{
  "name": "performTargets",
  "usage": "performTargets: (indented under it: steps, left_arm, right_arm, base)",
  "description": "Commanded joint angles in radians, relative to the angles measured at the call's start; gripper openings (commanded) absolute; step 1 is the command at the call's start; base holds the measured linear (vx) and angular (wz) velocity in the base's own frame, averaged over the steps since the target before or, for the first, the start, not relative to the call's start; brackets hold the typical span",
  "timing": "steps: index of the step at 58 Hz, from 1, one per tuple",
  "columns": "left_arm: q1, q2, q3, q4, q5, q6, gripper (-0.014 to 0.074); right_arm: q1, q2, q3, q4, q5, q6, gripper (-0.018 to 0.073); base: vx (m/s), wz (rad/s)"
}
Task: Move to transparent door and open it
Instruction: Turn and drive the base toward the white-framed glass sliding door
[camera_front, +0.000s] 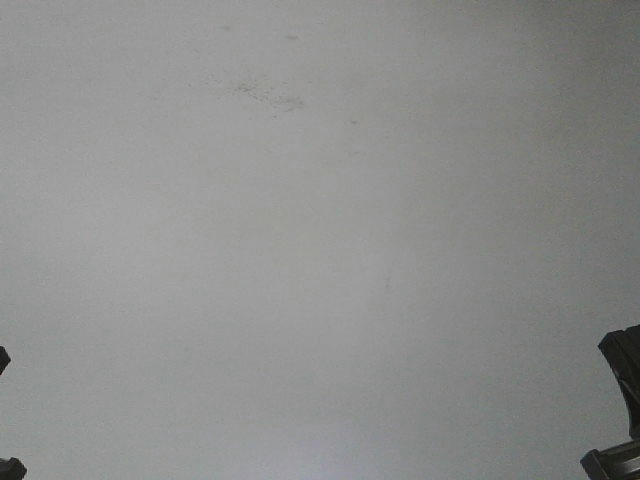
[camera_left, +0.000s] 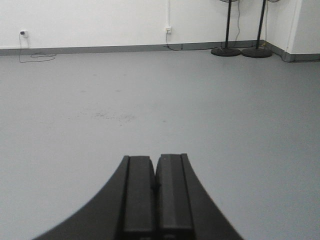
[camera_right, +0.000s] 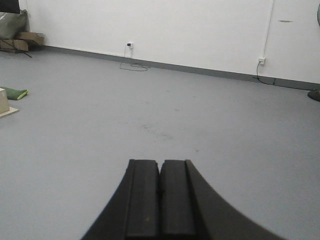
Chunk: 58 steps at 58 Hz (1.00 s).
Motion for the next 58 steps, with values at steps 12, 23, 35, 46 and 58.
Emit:
performTargets:
  steps: [12,23,35,46,58]
  left_arm:
    - [-0.004,-0.015,0.015,-0.008,-0.090,-0.006,0.0003]
    - [-0.004,-0.015,0.015,-0.008,-0.090,-0.006,0.0003]
    - [-0.004,-0.015,0.015,-0.008,-0.090,-0.006,0.0003]
    - [-0.004,-0.015,0.015,-0.008,-0.090,-0.006,0.0003]
    - [-0.004,-0.015,0.015,-0.008,-0.090,-0.006,0.0003]
  right_arm:
    - [-0.003,-0.016,0.005,-0.005,-0.084,0.000,-0.0003]
    - [-0.003,-0.016,0.005,-0.005,-0.084,0.000,-0.0003]
    - [-0.003,-0.016,0.005,-0.005,-0.084,0.000,-0.0003]
    - [-0.003,-0.016,0.005,-0.005,-0.084,0.000,-0.0003]
    - [-0.003,-0.016,0.005,-0.005,-0.084,0.000,-0.0003]
  base:
    - [0.43,0.20]
    - [0.45,0.25]
    - [0.47,0.24]
    - [0.49,0.26]
    - [0.52,0.34]
